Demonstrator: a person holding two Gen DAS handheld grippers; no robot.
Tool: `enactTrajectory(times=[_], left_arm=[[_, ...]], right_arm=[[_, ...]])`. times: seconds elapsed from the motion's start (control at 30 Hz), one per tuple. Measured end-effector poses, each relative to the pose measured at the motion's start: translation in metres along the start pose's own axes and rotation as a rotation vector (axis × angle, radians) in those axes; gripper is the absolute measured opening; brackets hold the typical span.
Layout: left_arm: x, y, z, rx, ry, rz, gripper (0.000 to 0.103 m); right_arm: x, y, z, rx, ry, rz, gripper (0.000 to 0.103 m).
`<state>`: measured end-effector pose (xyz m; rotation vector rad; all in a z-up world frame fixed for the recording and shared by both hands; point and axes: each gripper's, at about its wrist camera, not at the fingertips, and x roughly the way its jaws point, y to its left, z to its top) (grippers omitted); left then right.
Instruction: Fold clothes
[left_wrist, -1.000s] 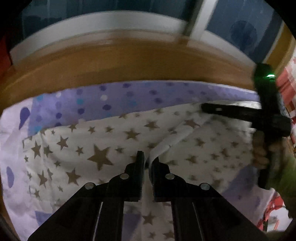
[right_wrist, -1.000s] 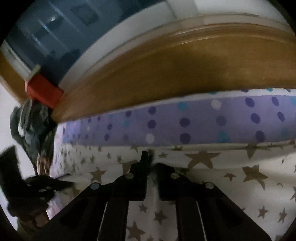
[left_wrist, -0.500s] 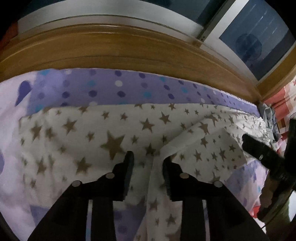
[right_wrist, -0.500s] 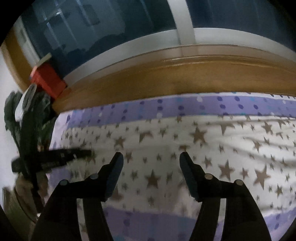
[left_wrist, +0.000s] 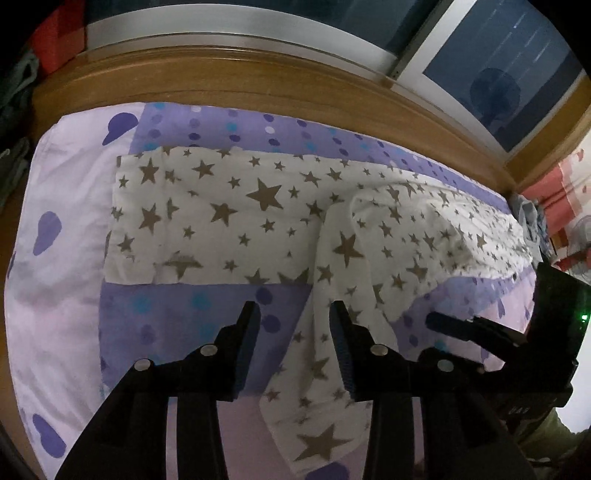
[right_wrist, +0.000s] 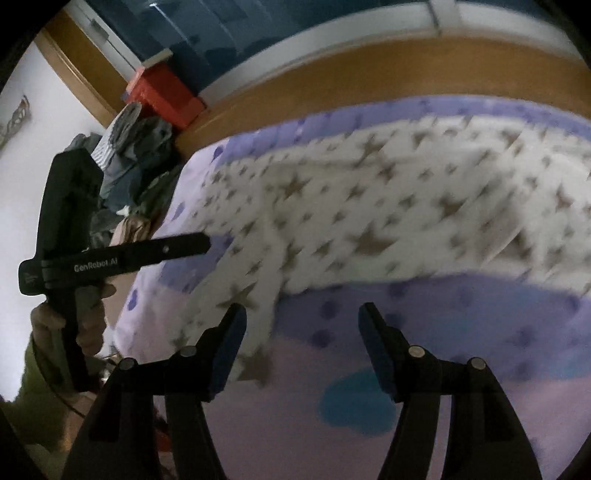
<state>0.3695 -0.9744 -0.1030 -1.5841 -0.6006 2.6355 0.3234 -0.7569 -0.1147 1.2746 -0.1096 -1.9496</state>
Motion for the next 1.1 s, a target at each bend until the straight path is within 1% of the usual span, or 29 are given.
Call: enactTrajectory(times=[0.1, 0.17, 0.2, 0.27, 0.3, 0.33, 0.37, 0.43, 0.5, 0.63, 0.77, 0.8, 0.87, 1.1], left_arm=[[0.000, 0.010, 0.000, 0.063, 0.013, -0.012, 0.039], [0.001, 0.016, 0.002, 0.115, 0.026, -0.014, 0.039], [-0.001, 0.020, 0.003, 0.143, 0.031, -0.022, 0.039], [-0.003, 0.028, 0.005, 0.199, 0.040, -0.036, 0.039], [-0.005, 0.033, 0.007, 0.226, 0.043, -0.045, 0.039], [-0.006, 0.038, 0.008, 0.245, 0.041, -0.057, 0.039], [-0.007, 0.044, 0.009, 0.265, 0.038, -0.069, 0.039], [-0.009, 0.056, 0.011, 0.293, 0.038, -0.102, 0.039], [-0.010, 0.066, 0.012, 0.304, 0.041, -0.125, 0.039], [-0.016, 0.087, 0.015, 0.300, 0.031, -0.189, 0.039], [-0.018, 0.102, 0.017, 0.267, 0.015, -0.209, 0.039], [-0.019, 0.108, 0.018, 0.254, 0.013, -0.214, 0.039], [-0.019, 0.118, 0.019, 0.234, 0.011, -0.218, 0.039], [-0.018, 0.146, 0.022, 0.175, 0.009, -0.229, 0.039]], right_arm=[[0.009, 0.015, -0.002, 0.001, -0.006, -0.037, 0.064], [0.019, 0.028, -0.002, 0.004, -0.005, -0.071, 0.062], [0.023, 0.035, -0.004, 0.006, -0.006, -0.110, 0.056], [0.030, 0.050, -0.007, 0.001, -0.033, -0.214, 0.041], [0.033, 0.057, -0.008, -0.005, -0.041, -0.256, 0.031], [0.036, 0.064, -0.010, -0.012, -0.049, -0.299, 0.009], [0.039, 0.070, -0.009, -0.002, -0.056, -0.320, 0.004], [0.039, 0.079, -0.004, 0.050, -0.071, -0.300, 0.004], [0.035, 0.092, 0.008, 0.059, -0.110, -0.279, 0.004], [0.039, 0.122, 0.048, 0.021, -0.153, -0.221, 0.004], [0.047, 0.151, 0.092, -0.026, -0.183, -0.160, 0.004], [0.056, 0.156, 0.104, -0.040, -0.177, -0.147, 0.004], [0.077, 0.162, 0.123, -0.065, -0.156, -0.149, 0.004], [0.176, 0.157, 0.162, -0.101, 0.007, -0.179, 0.004]])
